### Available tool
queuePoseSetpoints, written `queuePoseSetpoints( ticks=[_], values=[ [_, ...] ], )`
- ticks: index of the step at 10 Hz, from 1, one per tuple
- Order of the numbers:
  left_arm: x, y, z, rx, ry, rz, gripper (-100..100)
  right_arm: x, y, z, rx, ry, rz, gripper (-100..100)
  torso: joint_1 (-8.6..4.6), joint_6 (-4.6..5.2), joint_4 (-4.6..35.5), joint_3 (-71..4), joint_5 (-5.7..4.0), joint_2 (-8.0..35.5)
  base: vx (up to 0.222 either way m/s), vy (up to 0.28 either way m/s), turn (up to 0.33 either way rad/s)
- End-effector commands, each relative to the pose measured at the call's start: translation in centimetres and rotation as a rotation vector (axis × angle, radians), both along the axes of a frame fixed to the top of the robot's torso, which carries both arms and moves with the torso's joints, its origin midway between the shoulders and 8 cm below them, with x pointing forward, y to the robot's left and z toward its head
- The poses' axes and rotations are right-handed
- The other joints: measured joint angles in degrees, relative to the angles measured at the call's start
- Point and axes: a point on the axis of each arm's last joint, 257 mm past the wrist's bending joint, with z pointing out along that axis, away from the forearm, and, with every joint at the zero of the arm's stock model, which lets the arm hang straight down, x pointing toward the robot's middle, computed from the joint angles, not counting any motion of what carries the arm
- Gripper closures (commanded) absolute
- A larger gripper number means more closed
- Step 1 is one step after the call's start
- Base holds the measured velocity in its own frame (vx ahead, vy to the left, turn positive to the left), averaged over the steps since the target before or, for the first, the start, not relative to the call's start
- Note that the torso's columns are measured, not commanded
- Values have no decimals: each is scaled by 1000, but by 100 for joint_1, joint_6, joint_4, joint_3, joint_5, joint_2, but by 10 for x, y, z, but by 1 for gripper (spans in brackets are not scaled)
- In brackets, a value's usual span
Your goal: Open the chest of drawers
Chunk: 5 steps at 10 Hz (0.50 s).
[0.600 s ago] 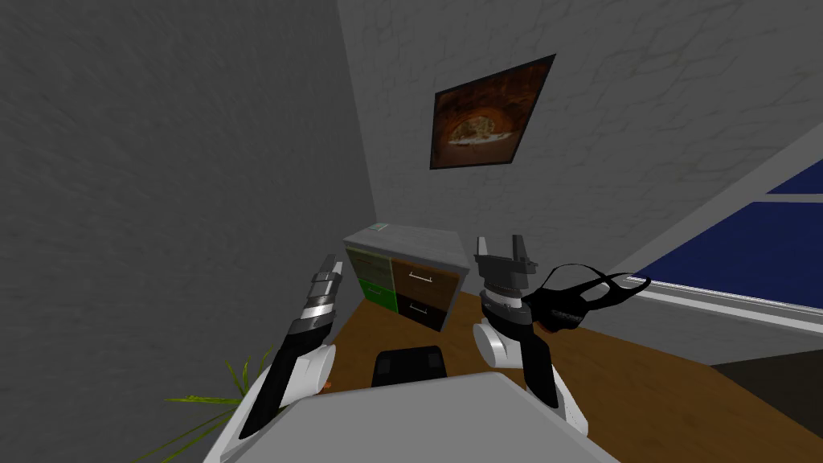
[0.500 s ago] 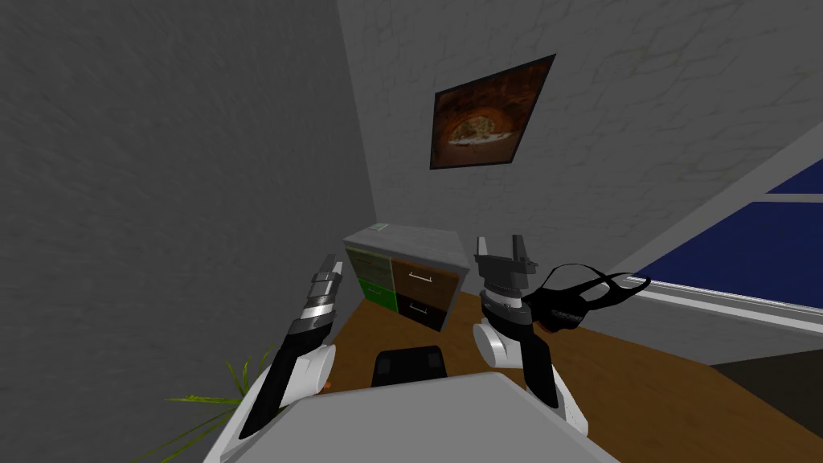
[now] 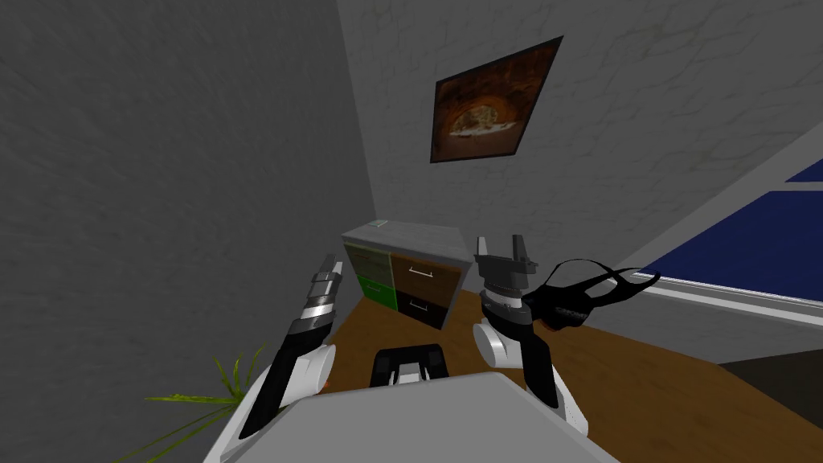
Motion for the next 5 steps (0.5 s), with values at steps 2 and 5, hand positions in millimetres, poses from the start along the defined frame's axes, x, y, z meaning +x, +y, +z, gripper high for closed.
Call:
queuePoseSetpoints(
  ticks=[2, 5],
  values=[
    [0, 0, 0, 0, 0, 0, 0, 0, 0, 0, 0, 0, 0, 0, 0, 0, 846, -1691, 0, 847, 0, 0, 0],
    [5, -7, -9, 42, 27, -29, -100, 0, 0, 0, 0, 0, 0, 0, -6, 1, 1881, -3777, -1, 1886, 0, -27, -31]
  ],
)
